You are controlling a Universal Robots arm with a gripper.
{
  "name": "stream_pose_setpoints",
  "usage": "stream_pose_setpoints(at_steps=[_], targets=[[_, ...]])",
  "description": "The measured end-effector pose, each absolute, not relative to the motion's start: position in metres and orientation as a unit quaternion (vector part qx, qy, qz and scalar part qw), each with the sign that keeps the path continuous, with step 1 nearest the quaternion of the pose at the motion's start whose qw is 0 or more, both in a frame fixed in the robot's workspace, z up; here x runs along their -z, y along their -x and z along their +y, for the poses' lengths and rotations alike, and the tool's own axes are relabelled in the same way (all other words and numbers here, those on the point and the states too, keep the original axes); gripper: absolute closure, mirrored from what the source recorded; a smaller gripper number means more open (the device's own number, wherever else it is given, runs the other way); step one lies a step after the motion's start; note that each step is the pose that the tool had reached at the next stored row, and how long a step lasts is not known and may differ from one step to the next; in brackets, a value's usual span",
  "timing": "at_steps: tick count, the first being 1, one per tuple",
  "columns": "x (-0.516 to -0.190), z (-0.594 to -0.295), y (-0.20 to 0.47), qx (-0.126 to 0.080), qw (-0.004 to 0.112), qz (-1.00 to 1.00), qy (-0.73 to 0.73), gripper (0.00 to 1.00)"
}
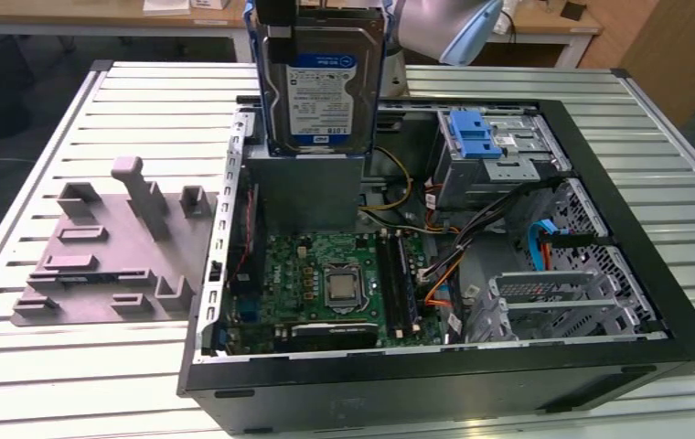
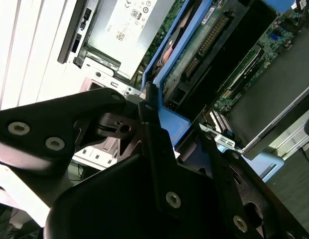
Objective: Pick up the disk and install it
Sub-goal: 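Pick up the disk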
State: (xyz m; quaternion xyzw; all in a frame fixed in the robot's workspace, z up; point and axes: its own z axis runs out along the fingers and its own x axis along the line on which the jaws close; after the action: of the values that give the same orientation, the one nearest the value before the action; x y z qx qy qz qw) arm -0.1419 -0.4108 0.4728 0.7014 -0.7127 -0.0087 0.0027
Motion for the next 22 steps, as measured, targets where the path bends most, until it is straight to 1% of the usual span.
stream_pose_setpoints(at_steps=[10, 16, 19, 22], targets=[[-0.473, -0.411, 0.141, 0.009, 0.003, -0.713, -0.701, 0.64], [-0.472, -0.414, 0.126, 0.009, 0.003, -0.713, -0.701, 0.64], [-0.470, -0.419, 0.122, 0.009, 0.003, -0.713, -0.701, 0.64], [-0.469, -0.430, 0.122, 0.008, 0.002, -0.713, -0.701, 0.64]])
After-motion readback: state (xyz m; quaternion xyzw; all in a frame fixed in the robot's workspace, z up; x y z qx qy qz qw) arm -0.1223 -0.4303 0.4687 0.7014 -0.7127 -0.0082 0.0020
